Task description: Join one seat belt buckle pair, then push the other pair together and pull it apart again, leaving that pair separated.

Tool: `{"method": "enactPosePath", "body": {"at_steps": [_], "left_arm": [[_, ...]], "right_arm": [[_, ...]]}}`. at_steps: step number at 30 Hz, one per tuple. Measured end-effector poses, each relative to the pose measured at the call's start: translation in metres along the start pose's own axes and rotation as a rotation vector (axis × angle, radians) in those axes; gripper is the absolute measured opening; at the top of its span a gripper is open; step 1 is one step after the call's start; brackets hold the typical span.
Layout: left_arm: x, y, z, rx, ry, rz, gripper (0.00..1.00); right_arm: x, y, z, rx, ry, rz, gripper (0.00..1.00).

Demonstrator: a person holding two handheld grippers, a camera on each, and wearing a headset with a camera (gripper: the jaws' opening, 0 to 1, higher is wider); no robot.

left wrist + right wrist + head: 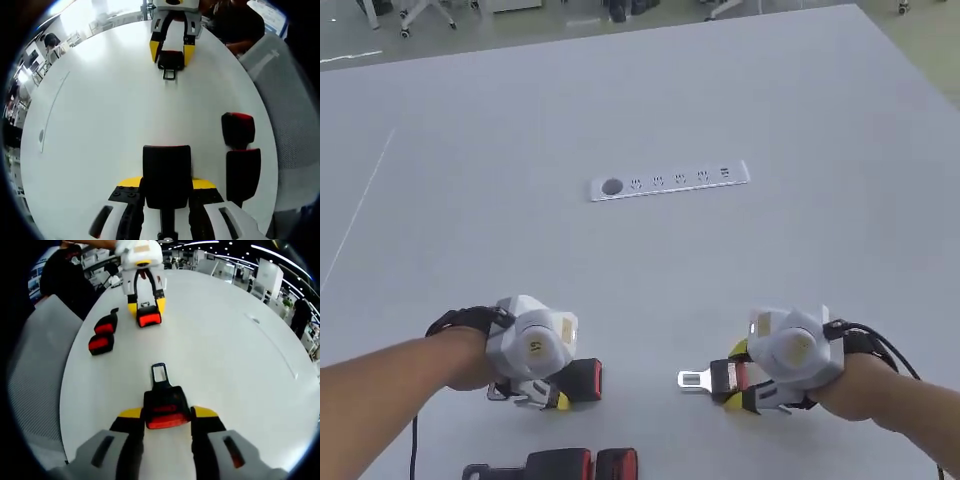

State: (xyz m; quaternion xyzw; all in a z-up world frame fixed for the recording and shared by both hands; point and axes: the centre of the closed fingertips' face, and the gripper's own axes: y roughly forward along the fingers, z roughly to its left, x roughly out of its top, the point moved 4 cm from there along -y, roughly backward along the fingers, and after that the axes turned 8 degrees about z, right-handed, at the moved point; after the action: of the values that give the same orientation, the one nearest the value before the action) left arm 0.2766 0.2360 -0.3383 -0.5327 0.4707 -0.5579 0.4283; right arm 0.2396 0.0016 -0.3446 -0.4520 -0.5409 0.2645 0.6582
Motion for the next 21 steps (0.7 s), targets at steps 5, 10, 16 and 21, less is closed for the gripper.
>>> {"method": "enactPosePath", "body": {"at_steps": [5,10,16,21], "left_arm": [[0.000,0.001,0.001,-0.002,0.008,0.001,0.35],[0.001,0.000,0.001,-0.003,0.009,0.004,0.35],[0.002,0.000,0.000,-0.003,0.007,0.010,0.35],[0.004,0.000,-0.003,-0.018,-0.063,0.001,0.40]], "right_arm": [[-0.007,-0.006,-0.002,0.009,0.007,0.005,0.38],[-0.017,-0.011,-0.004,0.009,0.021,0.011,0.38],[-0.020,-0.013,-0.003,0.016,0.011,0.014,0.40],[-0.017,-0.020,-0.009,-0.064,0.102,-0.031,0.61]]}}
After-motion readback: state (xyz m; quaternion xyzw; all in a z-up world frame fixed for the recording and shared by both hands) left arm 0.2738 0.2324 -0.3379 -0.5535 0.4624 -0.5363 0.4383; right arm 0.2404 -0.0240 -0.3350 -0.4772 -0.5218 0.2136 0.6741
